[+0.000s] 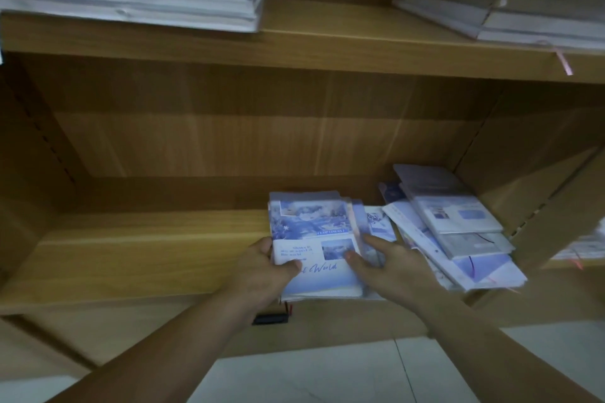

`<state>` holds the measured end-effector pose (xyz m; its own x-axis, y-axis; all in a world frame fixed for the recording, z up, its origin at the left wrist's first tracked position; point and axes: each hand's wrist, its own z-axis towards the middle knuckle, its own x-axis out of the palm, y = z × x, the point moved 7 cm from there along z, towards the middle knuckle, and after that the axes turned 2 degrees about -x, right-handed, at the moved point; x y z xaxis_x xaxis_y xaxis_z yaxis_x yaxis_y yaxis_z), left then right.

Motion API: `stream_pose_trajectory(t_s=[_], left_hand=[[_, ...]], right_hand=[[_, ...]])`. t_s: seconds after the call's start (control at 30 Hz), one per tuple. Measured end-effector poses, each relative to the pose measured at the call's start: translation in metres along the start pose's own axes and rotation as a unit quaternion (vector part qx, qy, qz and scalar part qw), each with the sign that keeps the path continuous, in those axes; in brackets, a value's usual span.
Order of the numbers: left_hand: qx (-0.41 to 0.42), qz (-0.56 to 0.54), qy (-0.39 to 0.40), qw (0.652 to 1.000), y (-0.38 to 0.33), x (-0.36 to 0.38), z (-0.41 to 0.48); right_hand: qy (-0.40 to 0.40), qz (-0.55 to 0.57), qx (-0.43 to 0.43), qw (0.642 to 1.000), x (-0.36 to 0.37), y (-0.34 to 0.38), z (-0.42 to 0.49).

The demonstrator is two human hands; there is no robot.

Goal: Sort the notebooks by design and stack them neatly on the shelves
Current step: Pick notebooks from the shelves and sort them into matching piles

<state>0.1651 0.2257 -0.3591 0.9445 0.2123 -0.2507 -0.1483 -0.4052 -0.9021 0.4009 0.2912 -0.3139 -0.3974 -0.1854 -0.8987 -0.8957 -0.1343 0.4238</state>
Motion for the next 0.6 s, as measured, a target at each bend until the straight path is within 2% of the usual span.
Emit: stream_pose_trajectory(t_s=[0.13,0.23,0.3,0.37,0.43,0.5,0.6], left_hand=[[0.029,0.042,0.048,0.998,-0.003,0.013,-0.002],[0.073,0.163,0.051,0.983,-0.008,0.027,-0.001],[0.1,0.277,0.028,0.955,-0.017,0.035,-0.001],[0.103,0.327,0.01,0.939,-0.028,0.044,-0.002],[0.067,0.284,0.003,0.956,-0.027,0.048,0.003],[0.029,0.183,-0.017,0.983,-0.022,0.046,0.009],[-0.011,0.058,0.003,0.998,-0.016,0.057,0.002]], right_hand=[[0.014,0.023,-0.004,1.0,0.0,-0.002,0.001],[0.006,0.056,0.012,0.998,-0.003,-0.01,0.0],[0.011,0.068,0.028,0.997,-0.005,-0.016,-0.001],[0.011,0.043,0.03,0.999,-0.008,-0.023,-0.002],[0.012,0.016,0.028,0.999,-0.007,-0.029,-0.003],[0.03,0.005,0.048,0.998,-0.004,-0.036,-0.004],[0.056,0.04,0.08,0.994,-0.001,-0.041,-0.006]])
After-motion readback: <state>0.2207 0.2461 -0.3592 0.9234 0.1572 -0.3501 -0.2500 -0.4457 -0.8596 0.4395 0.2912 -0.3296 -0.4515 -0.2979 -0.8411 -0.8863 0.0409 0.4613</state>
